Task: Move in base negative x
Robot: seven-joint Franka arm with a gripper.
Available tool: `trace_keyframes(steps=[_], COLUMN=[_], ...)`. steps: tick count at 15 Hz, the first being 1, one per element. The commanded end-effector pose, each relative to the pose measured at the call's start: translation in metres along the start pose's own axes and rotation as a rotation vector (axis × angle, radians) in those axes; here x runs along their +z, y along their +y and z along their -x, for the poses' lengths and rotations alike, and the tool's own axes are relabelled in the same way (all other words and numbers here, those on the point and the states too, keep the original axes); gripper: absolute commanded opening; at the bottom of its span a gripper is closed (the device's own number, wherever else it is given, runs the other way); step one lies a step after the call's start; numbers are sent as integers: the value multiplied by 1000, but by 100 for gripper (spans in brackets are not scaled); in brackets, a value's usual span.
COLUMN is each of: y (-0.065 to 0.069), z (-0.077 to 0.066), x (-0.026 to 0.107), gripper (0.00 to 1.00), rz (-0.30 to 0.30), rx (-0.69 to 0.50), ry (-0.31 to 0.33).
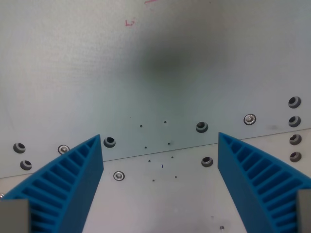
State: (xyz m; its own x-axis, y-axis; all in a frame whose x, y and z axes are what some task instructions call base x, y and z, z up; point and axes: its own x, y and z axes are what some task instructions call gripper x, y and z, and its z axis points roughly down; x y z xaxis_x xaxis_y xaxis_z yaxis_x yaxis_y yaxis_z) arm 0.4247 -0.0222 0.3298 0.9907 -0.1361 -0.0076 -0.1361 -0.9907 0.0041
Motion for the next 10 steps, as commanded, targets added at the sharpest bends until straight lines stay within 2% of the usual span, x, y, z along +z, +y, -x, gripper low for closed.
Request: trace_keyframes(steps=[1,10], y=[1,14], z=[5,50], x=[-3,0], gripper=[100,100], rz=[-1,-1], rx=[0,0], ry=[7,7])
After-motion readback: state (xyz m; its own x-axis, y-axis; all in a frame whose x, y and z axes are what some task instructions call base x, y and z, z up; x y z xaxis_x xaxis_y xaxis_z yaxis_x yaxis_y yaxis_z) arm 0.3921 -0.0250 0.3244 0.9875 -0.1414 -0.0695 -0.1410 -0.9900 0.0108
